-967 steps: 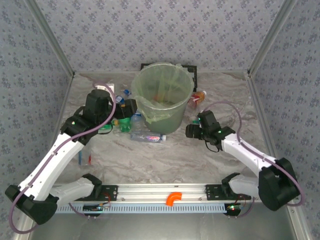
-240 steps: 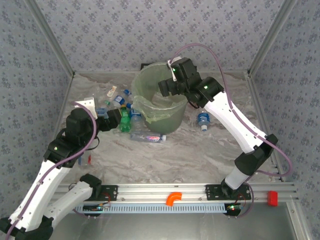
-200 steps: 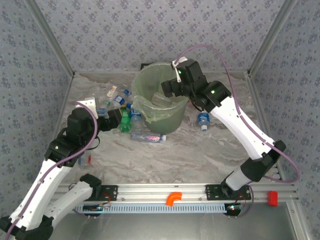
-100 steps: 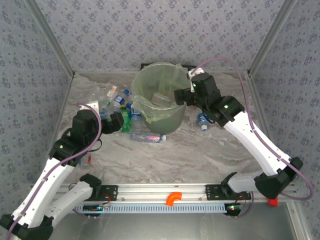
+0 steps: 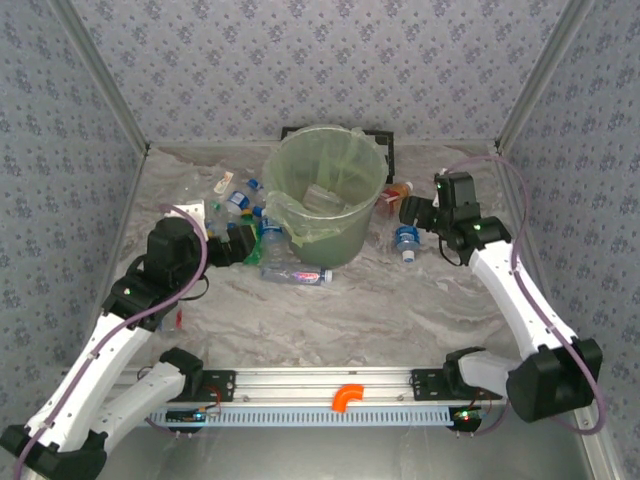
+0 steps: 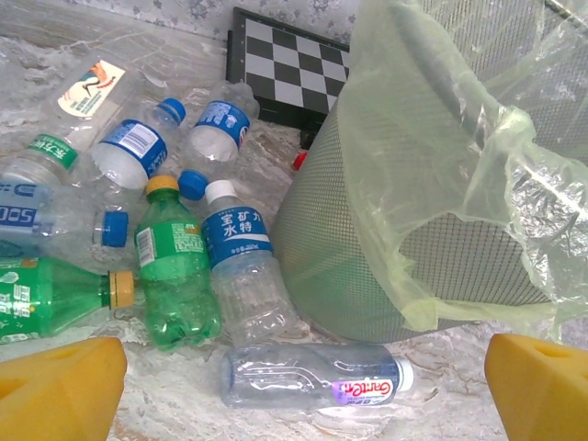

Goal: Put the plastic bottles in the bin

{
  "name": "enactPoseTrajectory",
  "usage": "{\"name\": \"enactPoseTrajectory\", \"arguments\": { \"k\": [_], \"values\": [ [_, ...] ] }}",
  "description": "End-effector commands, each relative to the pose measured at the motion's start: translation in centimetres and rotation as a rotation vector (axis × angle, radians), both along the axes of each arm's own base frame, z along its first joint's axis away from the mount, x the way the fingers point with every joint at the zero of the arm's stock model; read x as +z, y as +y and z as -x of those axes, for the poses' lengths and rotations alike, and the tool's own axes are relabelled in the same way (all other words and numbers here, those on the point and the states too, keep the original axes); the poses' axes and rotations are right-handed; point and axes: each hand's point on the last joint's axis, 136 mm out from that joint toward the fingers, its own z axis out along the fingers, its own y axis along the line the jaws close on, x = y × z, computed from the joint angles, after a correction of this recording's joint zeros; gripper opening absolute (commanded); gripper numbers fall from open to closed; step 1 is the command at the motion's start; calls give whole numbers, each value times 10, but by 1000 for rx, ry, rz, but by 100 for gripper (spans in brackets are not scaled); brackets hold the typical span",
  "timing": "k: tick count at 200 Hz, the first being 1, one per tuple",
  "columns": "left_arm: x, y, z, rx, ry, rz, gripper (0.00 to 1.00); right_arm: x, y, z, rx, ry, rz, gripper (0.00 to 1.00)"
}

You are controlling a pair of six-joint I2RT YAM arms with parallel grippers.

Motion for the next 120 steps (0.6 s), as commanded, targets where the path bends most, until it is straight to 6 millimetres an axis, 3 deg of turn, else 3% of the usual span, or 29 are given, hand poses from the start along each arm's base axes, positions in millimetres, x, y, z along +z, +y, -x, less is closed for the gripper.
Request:
{"name": "enactPoseTrajectory", "arguments": {
  "k": [1, 66, 120],
  "values": [
    [0, -8, 0, -35, -12, 31, 100, -20, 14, -12, 38, 49, -99, 89],
    [-7, -8, 5, -36, -6, 68, 100, -99, 6, -32, -9, 245, -62, 92],
    [-6, -9, 8, -44, -13, 85, 100, -134, 5, -46, -38, 341, -55, 91]
  ]
}}
